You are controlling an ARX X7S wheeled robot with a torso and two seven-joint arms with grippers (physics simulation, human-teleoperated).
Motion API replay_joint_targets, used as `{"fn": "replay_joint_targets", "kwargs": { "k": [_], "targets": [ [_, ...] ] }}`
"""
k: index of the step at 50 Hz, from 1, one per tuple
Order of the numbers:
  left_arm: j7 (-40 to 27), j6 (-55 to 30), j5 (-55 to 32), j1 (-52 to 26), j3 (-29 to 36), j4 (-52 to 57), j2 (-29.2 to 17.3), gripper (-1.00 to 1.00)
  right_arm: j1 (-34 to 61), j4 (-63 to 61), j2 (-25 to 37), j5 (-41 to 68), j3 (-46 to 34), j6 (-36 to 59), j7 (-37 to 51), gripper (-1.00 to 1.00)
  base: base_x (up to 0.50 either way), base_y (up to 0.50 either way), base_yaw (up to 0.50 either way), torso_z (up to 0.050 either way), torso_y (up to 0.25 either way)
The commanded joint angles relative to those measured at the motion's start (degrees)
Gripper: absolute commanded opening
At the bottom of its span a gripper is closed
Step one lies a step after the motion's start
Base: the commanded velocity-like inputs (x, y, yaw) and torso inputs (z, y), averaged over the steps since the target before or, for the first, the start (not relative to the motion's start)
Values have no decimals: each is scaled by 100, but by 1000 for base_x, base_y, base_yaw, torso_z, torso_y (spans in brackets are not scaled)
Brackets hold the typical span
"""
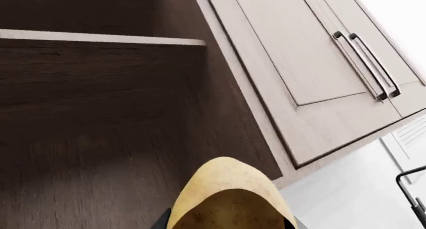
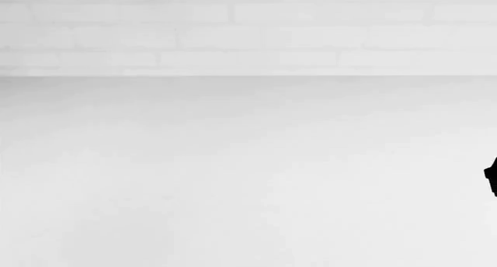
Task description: Pick the carrot, potato from the counter and place them in the cabinet. Then close the cabinet.
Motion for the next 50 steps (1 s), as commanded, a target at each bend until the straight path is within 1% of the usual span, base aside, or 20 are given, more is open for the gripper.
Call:
{"fn": "replay_joint_targets", "kwargs": {
  "k": [1,7,14,23,34,48,50],
  "targets": [
    [552,222,966,-587,613,-1109,311,-100,53,7,-114,-46,-55,107,-64,100,0,0,0,0,0],
    [1001,603,1828,-1050,1024,-2405,657,-100,26,0,-170,-38,-26,184,-98,100,0,0,0,2,2],
    [1319,874,2438,-1702,1316,-3803,998,-100,17,3,-193,-12,9,234,-126,100,0,0,0,0,0],
    [1516,1145,2731,-2284,1318,-4940,1267,-100,11,15,-257,-27,13,304,-153,100,0,0,0,0,0],
    [1637,1270,3043,-2794,1464,-5735,1418,-100,72,44,-306,-46,-2,367,-184,100,0,0,0,0,0],
    [2020,2002,3739,-3330,1780,-7819,1832,-100,66,39,-365,6,89,432,-220,100,0,0,0,0,1],
    [2095,2072,3854,-3480,1862,-8213,1944,-100,50,38,-375,30,134,448,-221,100,0,0,0,0,0]
  ]
}}
